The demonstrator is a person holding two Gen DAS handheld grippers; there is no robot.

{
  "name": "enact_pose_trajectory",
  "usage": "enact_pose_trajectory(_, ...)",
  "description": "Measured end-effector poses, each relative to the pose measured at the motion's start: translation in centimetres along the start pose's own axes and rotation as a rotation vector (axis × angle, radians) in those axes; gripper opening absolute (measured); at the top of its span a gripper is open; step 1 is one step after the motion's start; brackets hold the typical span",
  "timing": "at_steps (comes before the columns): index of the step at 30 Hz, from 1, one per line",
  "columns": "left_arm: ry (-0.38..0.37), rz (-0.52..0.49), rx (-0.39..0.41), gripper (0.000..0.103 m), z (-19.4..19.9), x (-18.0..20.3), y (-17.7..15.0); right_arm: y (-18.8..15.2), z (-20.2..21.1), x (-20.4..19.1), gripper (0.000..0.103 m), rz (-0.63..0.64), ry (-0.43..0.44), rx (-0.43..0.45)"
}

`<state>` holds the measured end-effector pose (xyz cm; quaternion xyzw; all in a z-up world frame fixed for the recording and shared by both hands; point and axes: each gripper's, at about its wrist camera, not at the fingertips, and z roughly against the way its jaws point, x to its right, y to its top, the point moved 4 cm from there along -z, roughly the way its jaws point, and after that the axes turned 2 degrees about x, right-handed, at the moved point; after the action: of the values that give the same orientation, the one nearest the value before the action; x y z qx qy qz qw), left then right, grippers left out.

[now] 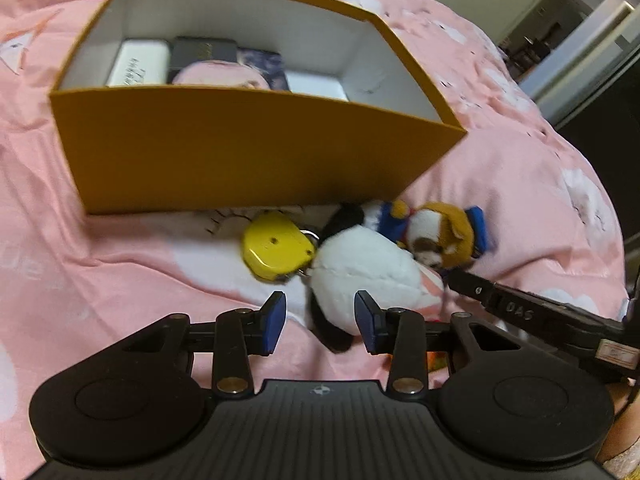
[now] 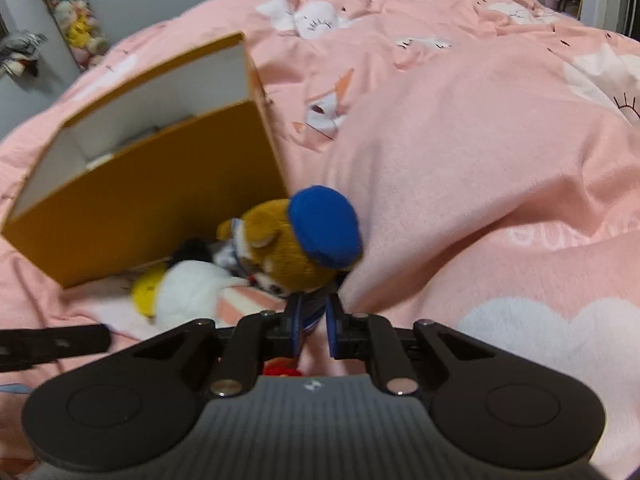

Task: Organize objects
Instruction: 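Move both tools toward the white plush toy beside the orange box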

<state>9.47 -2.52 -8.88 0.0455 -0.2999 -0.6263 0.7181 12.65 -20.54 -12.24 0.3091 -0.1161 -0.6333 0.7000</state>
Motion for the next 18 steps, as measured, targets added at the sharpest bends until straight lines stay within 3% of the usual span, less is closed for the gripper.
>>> enact_pose_trajectory(6, 0.016, 0.003, 0.043, 0.046, 0.7, 0.0, 0.2, -0.5, -1.1, -0.9, 0.009, 0.048, 0.025, -0.019)
enact_pose_trajectory(9, 0.016, 0.034, 0.066, 0.046, 1.3, -0.5, 0.4, -0.8, 0.3, -2.4, 0.003, 0.124, 0.079, 0.01)
enact_pose_trajectory(13, 0.026, 0.074, 0.098, 0.046, 2.2, -1.3, 0.6, -1.5, 2.1, -4.8, 0.002, 0.233, 0.146, 0.042)
enact_pose_trajectory(18, 0.007, 0.121, 0.089, 0.046, 2.7, -2.1, 0.7, -1.9, 4.0, -7.5, 0.002, 0.277, 0.352, 0.0)
